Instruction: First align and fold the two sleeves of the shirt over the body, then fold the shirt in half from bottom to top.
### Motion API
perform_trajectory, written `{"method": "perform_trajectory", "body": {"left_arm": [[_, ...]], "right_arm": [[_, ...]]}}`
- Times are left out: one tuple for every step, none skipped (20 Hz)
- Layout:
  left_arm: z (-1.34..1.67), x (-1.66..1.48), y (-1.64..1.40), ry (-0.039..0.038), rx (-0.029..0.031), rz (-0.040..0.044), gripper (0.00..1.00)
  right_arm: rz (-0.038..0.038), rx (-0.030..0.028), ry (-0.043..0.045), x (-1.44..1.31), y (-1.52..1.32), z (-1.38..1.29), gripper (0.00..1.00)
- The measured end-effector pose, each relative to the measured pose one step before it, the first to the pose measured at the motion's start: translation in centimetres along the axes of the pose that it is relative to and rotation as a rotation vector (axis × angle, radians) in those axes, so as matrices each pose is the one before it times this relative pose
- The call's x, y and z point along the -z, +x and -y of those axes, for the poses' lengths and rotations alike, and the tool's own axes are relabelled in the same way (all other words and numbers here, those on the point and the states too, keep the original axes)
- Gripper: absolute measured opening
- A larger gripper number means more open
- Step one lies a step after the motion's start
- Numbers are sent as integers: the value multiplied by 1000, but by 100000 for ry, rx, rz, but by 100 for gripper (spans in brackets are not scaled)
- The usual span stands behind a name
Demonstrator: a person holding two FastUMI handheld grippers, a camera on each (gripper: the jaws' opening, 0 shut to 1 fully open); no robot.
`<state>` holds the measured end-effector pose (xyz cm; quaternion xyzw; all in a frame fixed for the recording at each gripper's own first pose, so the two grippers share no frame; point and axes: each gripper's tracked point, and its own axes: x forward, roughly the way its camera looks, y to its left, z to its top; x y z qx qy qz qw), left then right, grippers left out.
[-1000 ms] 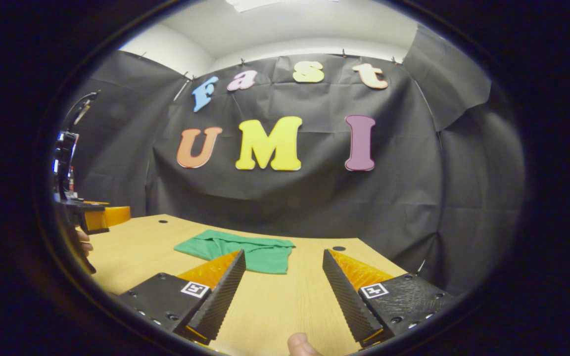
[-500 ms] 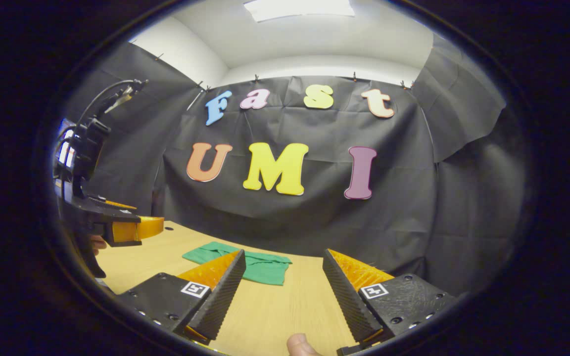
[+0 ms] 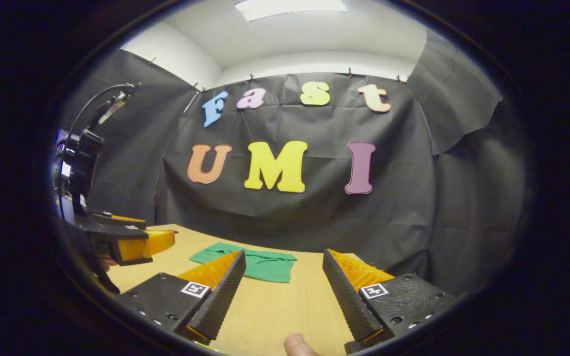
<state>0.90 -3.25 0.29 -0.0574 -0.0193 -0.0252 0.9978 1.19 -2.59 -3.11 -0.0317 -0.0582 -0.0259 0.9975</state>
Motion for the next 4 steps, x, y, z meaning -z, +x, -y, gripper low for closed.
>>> {"method": "perform_trajectory", "body": {"left_arm": [[125, -70, -127, -283, 605, 45, 100], [263, -54, -108, 29, 619, 38, 100], [129, -21, -105, 61, 488, -279, 100], [142, -39, -121, -348, 548, 185, 100]], "right_arm": [[-553, 364, -322, -76, -16, 131, 96], [-535, -83, 306, -72, -111, -128, 95], [-853, 37, 663, -192, -187, -19, 95], [-1143, 238, 781, -17, -185, 60, 95]]}}
